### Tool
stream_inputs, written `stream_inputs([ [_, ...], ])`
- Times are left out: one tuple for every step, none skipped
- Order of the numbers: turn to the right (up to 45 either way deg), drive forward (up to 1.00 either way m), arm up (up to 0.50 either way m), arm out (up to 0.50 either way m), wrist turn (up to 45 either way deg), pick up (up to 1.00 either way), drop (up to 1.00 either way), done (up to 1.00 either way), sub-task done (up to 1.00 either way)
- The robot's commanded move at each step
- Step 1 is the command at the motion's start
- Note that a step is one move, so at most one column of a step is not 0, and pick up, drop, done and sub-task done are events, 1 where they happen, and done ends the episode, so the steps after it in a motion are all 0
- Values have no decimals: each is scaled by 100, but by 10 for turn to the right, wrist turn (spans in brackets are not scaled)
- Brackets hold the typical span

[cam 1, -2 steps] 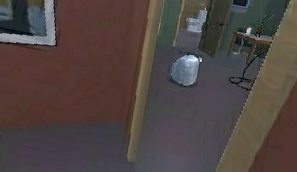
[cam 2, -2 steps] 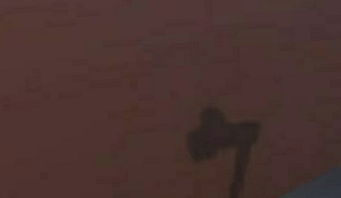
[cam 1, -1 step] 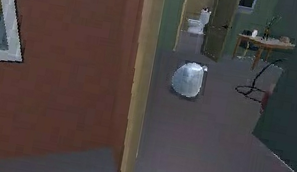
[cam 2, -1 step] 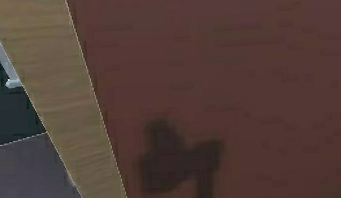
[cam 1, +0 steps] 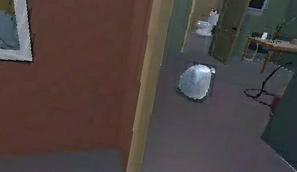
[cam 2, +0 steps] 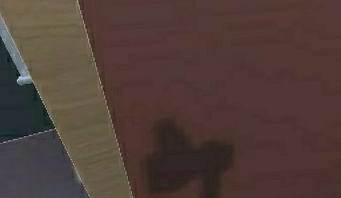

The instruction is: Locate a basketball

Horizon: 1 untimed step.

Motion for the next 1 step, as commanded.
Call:
stream_inputs([
  [-450,0,0,0,0,0,0,0,0],
])
